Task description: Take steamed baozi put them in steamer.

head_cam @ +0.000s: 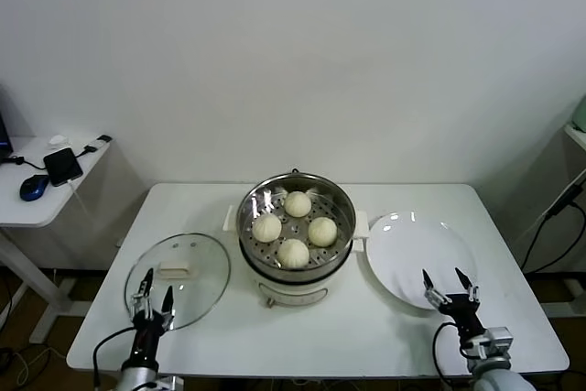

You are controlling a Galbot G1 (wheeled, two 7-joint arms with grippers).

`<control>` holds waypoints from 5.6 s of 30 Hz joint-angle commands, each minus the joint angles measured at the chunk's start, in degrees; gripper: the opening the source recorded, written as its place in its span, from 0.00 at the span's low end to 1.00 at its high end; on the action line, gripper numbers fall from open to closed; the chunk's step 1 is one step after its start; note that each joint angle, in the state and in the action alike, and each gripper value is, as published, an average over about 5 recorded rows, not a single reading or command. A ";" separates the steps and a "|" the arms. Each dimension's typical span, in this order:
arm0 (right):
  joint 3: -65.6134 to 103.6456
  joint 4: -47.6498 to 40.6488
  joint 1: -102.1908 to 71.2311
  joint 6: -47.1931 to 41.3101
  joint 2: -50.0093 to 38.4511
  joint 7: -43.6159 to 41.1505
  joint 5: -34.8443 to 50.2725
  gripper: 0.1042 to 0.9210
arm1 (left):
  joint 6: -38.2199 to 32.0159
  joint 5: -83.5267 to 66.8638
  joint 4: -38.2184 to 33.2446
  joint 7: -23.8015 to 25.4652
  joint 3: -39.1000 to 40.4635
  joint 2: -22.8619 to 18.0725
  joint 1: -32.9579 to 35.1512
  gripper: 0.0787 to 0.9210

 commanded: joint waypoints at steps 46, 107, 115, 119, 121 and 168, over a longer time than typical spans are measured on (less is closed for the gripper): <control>-3.61 4.17 2.12 -2.60 0.67 4.05 -2.64 0.88 | 1.78 11.45 20.59 -4.09 1.99 1.59 -16.05 0.34; 1.08 -0.05 -0.30 5.94 2.79 -1.11 -7.10 0.88 | 39.76 25.71 -17.45 40.31 41.29 -11.15 -29.09 0.06; 1.69 -0.85 -0.18 6.89 3.54 -0.55 -7.10 0.88 | 41.03 26.22 -9.83 37.89 42.62 -15.76 -30.24 0.06; 1.72 -1.07 0.26 7.28 4.00 0.05 -7.30 0.88 | 41.21 25.77 -7.08 36.60 42.07 -16.12 -30.76 0.06; 1.73 -1.09 0.51 7.51 4.28 0.29 -7.44 0.88 | 41.08 25.54 -6.36 35.78 41.72 -15.98 -30.87 0.06; -2.46 0.95 -0.28 12.19 2.50 3.43 -7.40 0.88 | 23.39 -16.17 -25.96 21.68 32.54 -2.70 -21.24 0.85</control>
